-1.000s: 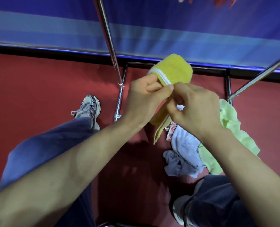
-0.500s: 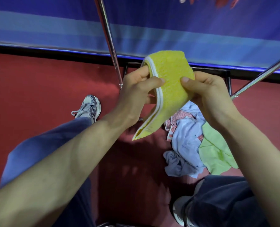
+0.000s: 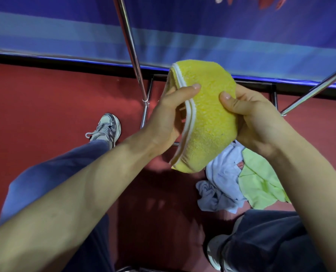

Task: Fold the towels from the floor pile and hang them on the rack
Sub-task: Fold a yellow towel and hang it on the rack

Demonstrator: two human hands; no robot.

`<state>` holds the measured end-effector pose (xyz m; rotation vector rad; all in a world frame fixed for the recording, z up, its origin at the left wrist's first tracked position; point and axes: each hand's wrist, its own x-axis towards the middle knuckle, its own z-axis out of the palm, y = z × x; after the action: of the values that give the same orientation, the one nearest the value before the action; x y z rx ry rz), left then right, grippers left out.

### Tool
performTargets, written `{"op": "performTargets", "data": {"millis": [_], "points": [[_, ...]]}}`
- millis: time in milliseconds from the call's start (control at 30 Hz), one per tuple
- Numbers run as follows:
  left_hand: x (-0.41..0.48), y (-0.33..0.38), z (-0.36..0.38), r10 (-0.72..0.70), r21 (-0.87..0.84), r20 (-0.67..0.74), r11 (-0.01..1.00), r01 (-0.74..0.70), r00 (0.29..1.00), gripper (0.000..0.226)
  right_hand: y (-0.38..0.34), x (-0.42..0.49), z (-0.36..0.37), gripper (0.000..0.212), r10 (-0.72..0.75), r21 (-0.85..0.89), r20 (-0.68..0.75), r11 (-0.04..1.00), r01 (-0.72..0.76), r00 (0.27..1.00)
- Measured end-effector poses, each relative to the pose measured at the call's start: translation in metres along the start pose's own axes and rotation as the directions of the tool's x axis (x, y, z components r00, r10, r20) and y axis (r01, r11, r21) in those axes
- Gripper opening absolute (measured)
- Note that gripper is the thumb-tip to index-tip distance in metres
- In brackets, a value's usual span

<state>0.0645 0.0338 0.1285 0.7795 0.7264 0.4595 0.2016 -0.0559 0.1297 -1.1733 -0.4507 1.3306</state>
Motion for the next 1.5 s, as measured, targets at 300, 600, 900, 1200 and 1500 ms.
{"op": "performTargets", "data": {"millis": [300, 600, 900, 1200, 1500], "points": [[-0.004, 0.0, -0.003, -0.189, 0.177, 0.167, 0.971, 0.159, 0.968, 0.048, 0.002, 0.004, -0.01, 0.04, -0.014, -0.047, -0.013, 0.999, 0.013, 1.0], [0.006, -0.014, -0.009, -0.088, 0.301, -0.058, 0.948, 0.102, 0.994, 0.051, 0.014, 0.006, -0.02, 0.019, -0.657, -0.911, -0.215, 0.401, 0.093, 0.722], [0.005, -0.019, -0.007, -0.11, 0.035, 0.135, 0.994, 0.107, 0.985, 0.037, 0.043, -0.002, 0.009, 0.037, -0.548, -0.965, 0.095, 0.153, 0.212, 0.831], [0.004, -0.025, -0.002, -0.033, 0.166, 0.079, 0.986, 0.02, 0.996, 0.024, 0.044, -0.005, 0.011, 0.035, -0.6, -0.974, 0.079, 0.122, 0.189, 0.796], [-0.003, -0.024, 0.006, 0.004, 0.322, -0.007, 0.947, -0.001, 1.0, 0.018, 0.034, -0.004, 0.005, 0.028, -0.707, -0.966, 0.028, 0.163, 0.201, 0.707]]}}
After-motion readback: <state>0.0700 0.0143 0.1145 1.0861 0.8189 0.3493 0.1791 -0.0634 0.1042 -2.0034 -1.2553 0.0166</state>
